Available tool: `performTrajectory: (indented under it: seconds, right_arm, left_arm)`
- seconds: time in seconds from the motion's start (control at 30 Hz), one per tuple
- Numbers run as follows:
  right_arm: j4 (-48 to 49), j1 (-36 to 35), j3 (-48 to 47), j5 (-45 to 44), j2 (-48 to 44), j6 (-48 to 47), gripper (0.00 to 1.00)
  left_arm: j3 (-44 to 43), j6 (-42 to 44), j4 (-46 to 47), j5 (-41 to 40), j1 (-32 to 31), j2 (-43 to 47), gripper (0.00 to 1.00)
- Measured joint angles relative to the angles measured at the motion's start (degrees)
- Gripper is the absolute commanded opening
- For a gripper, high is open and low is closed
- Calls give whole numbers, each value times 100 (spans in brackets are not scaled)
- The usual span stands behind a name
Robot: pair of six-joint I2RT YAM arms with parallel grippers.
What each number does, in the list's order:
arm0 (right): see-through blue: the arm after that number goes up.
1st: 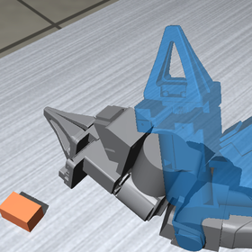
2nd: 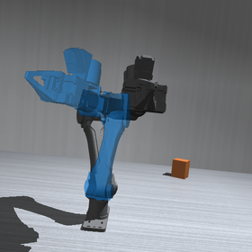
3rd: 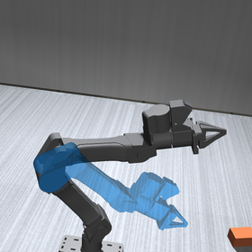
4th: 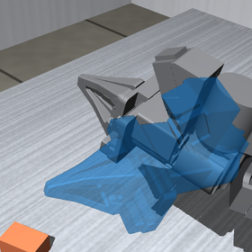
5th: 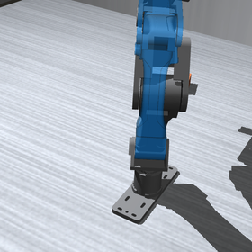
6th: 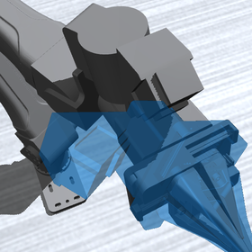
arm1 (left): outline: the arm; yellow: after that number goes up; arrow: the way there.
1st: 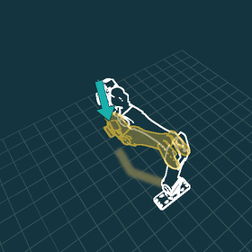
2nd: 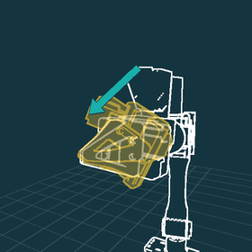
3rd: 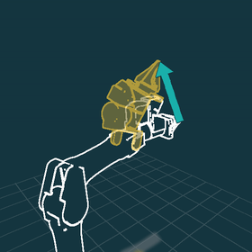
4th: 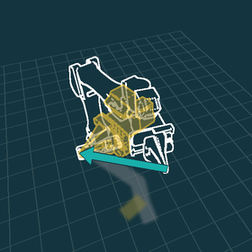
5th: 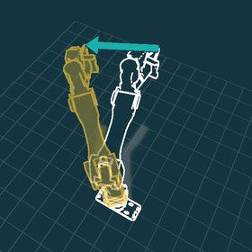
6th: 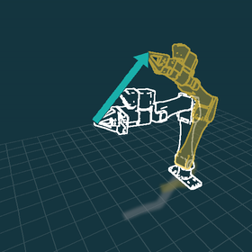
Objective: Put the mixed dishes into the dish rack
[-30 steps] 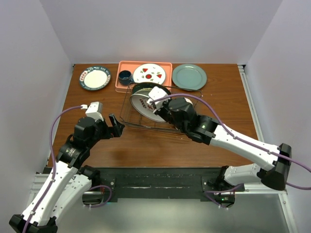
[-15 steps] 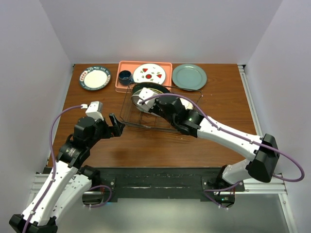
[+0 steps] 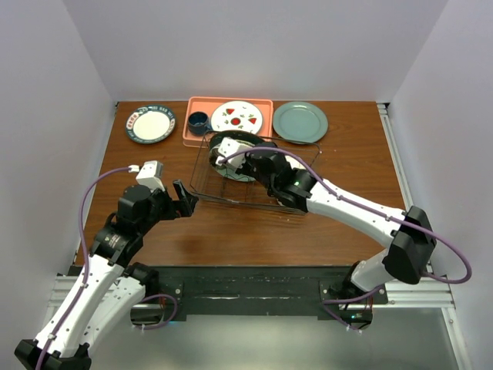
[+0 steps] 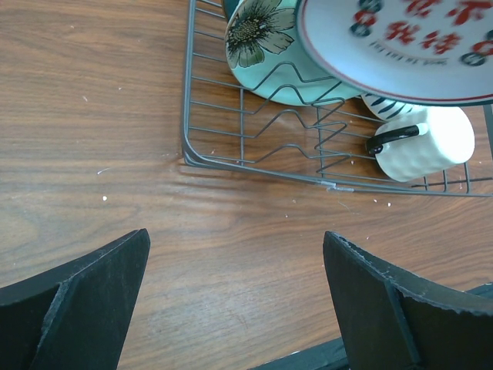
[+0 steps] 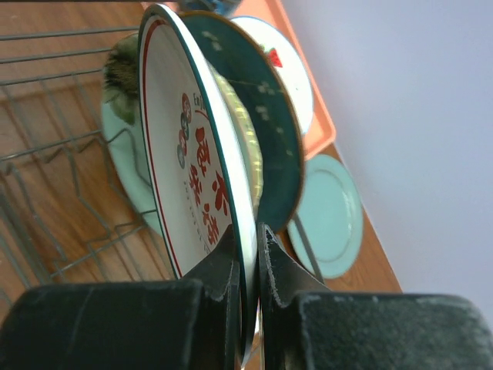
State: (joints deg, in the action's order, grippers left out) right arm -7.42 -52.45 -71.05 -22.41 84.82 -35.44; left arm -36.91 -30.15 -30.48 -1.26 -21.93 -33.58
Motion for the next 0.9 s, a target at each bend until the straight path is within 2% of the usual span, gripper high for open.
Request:
performTrajectory:
  seconds: [0.43,0.77,0.83,0.9]
  right_arm:
    - [-105,13,-31,400,225,-173,0]
    - [-597,11,-684,544,1235,-98,0]
    - [-634,13,-726,531,1329,-81,9]
    - [-697,20,-809,505,1414,-35,26]
  left_arm:
    - [0,0,0,0,0,-46,100]
    - [0,0,0,0,0,-70,100]
    - [0,0,0,0,0,-70,100]
    - [0,-2,0,0,0,-70,100]
